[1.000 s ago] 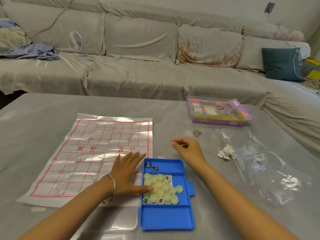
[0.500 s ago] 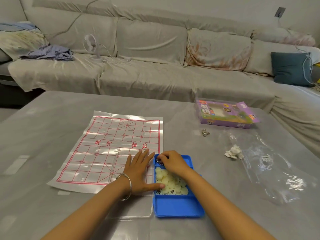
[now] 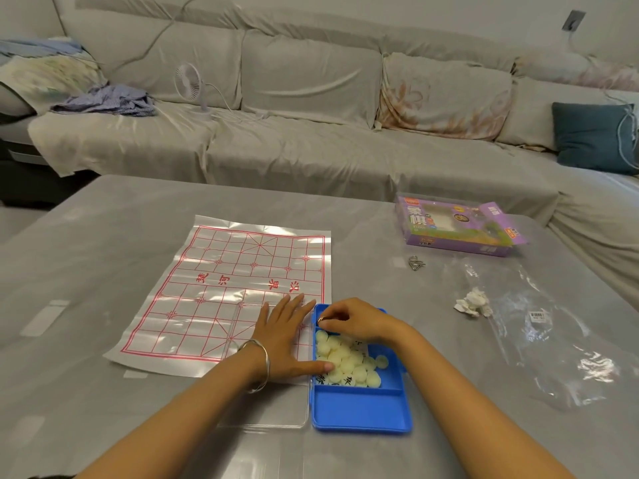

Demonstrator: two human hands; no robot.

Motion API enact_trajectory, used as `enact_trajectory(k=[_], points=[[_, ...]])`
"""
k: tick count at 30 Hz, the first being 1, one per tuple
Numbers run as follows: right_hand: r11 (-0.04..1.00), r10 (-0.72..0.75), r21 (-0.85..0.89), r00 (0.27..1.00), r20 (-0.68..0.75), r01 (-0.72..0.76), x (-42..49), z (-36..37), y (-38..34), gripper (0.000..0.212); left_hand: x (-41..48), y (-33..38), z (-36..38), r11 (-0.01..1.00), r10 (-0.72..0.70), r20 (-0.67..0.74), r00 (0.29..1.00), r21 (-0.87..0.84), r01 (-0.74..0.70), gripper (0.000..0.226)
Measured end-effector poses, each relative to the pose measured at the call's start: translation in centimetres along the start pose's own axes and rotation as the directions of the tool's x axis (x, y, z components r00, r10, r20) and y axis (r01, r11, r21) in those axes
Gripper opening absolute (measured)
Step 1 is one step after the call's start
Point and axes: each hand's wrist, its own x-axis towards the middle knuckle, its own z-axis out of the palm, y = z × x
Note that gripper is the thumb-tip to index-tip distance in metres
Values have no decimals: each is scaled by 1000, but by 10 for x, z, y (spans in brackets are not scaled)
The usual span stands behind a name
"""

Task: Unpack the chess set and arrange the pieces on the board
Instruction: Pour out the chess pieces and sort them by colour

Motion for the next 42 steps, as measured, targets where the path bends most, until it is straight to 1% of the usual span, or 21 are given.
enact_trajectory(k=[4, 6, 8, 11, 13, 16, 19, 21, 23, 25, 26, 28, 31, 33, 36, 39, 40, 41, 42], points=[[994, -36, 100, 994, -101, 46, -2, 0, 11, 21, -1, 1, -2, 1000, -12, 13, 1000, -16, 12, 134], [976, -37, 208, 988, -151, 68, -3, 0, 13, 17, 0, 4, -6, 999, -38, -1, 999, -18, 38, 135], [930, -15, 355, 975, -222, 96, -4, -6, 14, 12, 3, 8, -11, 998, -69, -32, 997, 1, 69, 136], [833, 81, 539, 934, -348, 129, -7, -21, 20, 14, 13, 20, -15, 998, -57, -75, 996, 6, 57, 134], [774, 167, 622, 907, -387, 123, -8, -34, 30, 11, 21, 27, -17, 1000, -27, -80, 996, -7, 26, 132], [746, 300, 657, 829, -472, 104, -6, -62, 60, 3, 32, 31, -19, 997, -7, -102, 995, -72, -1, 129], [732, 434, 680, 736, -520, 49, 0, -91, 98, 7, 46, 30, -21, 987, 5, -146, 989, -157, -28, 123], [738, 481, 674, 698, -531, 4, 8, -105, 122, 10, 57, 27, -17, 973, -4, -202, 979, -226, -43, 117], [796, 482, 603, 649, -589, -44, 19, -114, 143, 12, 64, 24, -12, 967, -14, -233, 972, -249, -46, 111], [868, 433, 490, 602, -671, -79, 30, -122, 157, 14, 65, 24, -8, 979, -2, -264, 964, -198, -52, 108], [883, 419, 460, 588, -692, -88, 33, -126, 160, 16, 65, 26, -7, 986, 7, -270, 963, -160, -52, 108], [888, 405, 454, 602, -689, -77, 39, -131, 163, 17, 64, 27, -6, 993, -1, -276, 961, -113, -31, 110], [900, 358, 432, 654, -667, -52, 42, -131, 167, 14, 63, 28, -5, 992, -18, -283, 959, -127, -19, 112], [917, 340, 395, 645, -685, -63, 44, -130, 170, 15, 64, 28, -5, 991, -23, -273, 962, -136, -15, 113], [921, 344, 380, 632, -695, -83, 42, -133, 168, 23, 64, 28, -7, 982, -18, -264, 964, -186, -32, 110], [948, 317, 258, 632, -708, -186, 32, -131, 160, 27, 57, 26, -12, 971, 6, -224, 975, -233, -59, 108], [957, 289, 220, 620, -729, -188, 27, -128, 151, 27, 54, 26, -14, 972, 21, -201, 979, -225, -68, 109], [965, 260, 207, 612, -747, -159, 20, -122, 137, 28, 49, 26, -17, 976, 35, -168, 985, -207, -70, 111], [971, 234, 212, 622, -747, -112, 14, -115, 120, 28, 43, 25, -20, 981, 43, -129, 991, -183, -67, 114]])
